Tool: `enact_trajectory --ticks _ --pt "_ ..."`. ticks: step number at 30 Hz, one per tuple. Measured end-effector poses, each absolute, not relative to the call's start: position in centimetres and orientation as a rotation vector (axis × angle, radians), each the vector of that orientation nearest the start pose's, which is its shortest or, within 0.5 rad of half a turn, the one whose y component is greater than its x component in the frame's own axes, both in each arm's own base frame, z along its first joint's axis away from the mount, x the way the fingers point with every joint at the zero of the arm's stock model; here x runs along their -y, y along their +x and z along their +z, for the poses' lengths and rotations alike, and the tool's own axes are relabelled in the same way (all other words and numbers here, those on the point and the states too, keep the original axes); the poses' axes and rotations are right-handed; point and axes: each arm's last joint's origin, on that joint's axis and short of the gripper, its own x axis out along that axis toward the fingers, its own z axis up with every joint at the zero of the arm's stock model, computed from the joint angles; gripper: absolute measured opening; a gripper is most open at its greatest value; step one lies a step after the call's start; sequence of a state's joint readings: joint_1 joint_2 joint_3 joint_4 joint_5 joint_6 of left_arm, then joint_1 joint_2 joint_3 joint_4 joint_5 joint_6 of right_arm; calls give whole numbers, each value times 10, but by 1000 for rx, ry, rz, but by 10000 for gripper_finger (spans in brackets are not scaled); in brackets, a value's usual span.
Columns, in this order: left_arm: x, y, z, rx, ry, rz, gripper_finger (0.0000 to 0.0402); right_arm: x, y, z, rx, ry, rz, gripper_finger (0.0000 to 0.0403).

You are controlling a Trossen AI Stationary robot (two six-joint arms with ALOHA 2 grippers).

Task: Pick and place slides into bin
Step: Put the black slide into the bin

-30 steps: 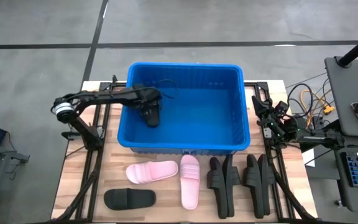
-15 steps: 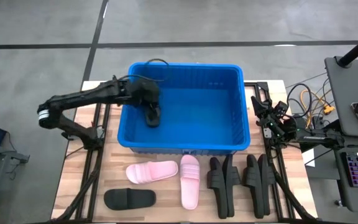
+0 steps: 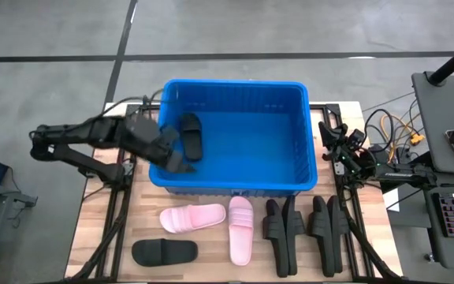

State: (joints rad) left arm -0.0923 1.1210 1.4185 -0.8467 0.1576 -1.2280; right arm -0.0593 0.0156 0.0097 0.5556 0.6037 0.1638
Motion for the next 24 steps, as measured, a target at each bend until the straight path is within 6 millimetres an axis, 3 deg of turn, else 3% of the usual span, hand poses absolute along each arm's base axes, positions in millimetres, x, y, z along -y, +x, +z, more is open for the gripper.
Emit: enact_trajectory --ticks 4,8,17,24 --pt "60 206 414 -767 -1389 111 303 21 78 214 587 295 -604 9" --pt "99 220 392 -959 -1469 190 303 21 79 214 572 258 -615 9" --pt "176 242 317 -1292 -1482 655 303 21 80 212 525 191 -635 9" --pt "208 249 277 -1401 -1492 918 303 21 80 212 525 190 -635 9"
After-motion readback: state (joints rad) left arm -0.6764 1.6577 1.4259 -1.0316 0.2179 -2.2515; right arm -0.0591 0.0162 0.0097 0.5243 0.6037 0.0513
